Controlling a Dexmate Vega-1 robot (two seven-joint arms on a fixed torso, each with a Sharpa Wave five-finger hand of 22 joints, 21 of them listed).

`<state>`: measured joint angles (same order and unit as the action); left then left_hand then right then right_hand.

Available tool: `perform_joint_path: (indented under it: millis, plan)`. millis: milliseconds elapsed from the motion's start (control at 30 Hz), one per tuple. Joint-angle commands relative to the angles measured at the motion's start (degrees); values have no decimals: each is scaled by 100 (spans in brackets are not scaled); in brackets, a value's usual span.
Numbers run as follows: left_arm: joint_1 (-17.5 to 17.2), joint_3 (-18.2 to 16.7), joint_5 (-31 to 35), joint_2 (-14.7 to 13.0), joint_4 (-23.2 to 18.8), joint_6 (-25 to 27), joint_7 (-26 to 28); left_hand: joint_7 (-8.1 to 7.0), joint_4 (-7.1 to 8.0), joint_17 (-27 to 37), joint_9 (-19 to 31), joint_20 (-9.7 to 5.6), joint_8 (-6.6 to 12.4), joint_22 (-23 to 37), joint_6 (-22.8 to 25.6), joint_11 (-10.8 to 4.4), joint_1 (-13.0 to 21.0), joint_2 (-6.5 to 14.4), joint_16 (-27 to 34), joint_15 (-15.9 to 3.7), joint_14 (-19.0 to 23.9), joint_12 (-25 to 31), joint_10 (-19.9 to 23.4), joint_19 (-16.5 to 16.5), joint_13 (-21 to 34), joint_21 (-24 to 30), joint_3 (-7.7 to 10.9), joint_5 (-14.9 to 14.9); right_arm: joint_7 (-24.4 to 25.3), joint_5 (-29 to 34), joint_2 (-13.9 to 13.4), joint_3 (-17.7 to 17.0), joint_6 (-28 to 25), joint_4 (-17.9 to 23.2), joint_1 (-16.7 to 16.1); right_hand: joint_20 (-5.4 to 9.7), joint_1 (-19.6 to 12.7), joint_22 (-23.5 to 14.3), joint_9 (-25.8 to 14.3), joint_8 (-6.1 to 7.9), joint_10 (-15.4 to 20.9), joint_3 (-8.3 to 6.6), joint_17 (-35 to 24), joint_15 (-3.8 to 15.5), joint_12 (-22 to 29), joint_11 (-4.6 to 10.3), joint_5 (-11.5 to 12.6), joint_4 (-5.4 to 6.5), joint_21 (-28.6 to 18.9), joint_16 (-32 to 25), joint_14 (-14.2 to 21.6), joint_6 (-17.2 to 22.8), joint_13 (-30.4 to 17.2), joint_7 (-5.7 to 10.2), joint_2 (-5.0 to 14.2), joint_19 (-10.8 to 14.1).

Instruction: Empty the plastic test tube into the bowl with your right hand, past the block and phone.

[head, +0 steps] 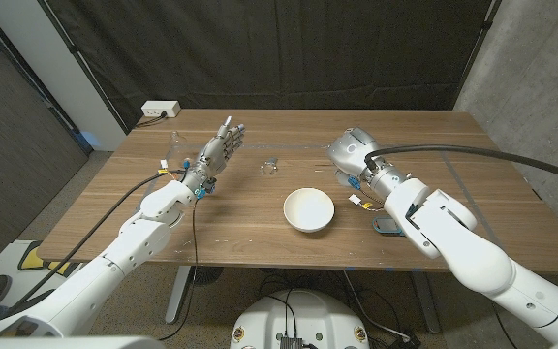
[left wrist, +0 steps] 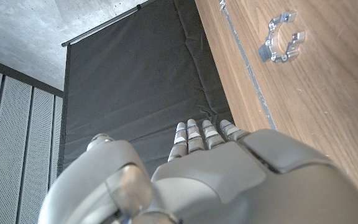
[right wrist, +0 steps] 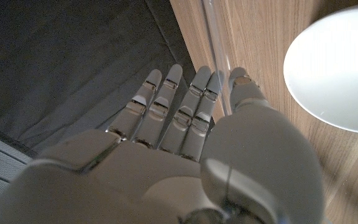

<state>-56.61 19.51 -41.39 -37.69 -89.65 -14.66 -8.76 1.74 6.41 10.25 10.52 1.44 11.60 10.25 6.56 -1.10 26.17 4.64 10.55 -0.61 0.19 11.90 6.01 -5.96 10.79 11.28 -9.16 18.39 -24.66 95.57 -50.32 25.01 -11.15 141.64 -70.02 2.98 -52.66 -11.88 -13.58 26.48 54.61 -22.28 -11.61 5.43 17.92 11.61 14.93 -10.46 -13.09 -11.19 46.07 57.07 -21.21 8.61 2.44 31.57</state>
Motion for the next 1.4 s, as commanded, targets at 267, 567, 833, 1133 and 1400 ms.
perform_joint_path:
  millis: [267, 567, 833, 1133, 1400]
  plan:
    - [-41, -2, 99, -88, -211, 54, 113, 13, -7, 22, 29, -1, -10, 32, 63, 12, 23, -5, 25, -3, 2, -18, 32, -67, 16, 36, -47, -34, 910, 644, -5, -99, -222, -296, -229, 245, 65, -14, -414, 573, -426, -356, -30, 677, -213, -19, 148, 168, 13, 11, -104, 86, -37, 102, 7, -43]
    - [-54, -14, 103, -116, -238, 59, 116, 6, -8, 22, 29, 0, -10, 32, 67, 13, 29, 1, 25, 6, 3, -16, 36, -68, 16, 37, -57, -38, 1362, 925, -46, -18, -361, -517, -205, 228, 95, -15, -479, 649, -589, -442, -42, 648, -297, -34, 203, 163, 16, 35, -229, 24, -45, 87, 14, -88]
    - [-3, 12, 121, -89, -196, 47, 91, 11, -8, 22, 29, 1, -11, 32, 67, 14, 32, 4, 25, 4, 2, -15, 39, -69, 16, 37, -64, -40, 2124, 873, -152, -31, -584, -704, -255, 222, 113, -14, -515, 690, -658, -494, -50, 648, -334, -30, 226, 160, 30, 45, -319, -27, -48, 72, 13, -147]
    - [60, 35, 111, -58, -139, 48, 45, 7, -8, 22, 29, 0, -13, 32, 64, 8, 37, 10, 24, 0, 0, -17, 35, -71, 16, 37, -75, -44, 2272, 899, -302, 12, -539, -820, -153, 224, 143, -12, -538, 735, -724, -554, -61, 632, -371, -48, 240, 159, 54, 66, -476, -74, -51, 70, 5, -239]
    - [98, 36, 133, -100, -182, 79, 23, 12, -9, 22, 29, 2, -13, 32, 66, 7, 42, 15, 24, -5, 0, -16, 39, -71, 16, 38, -84, -47, 3131, 781, -344, 136, -667, -1143, -11, 214, 173, -7, -472, 757, -858, -639, -76, 581, -433, -23, 243, 155, 96, 90, -729, -93, -55, 82, 0, -405]
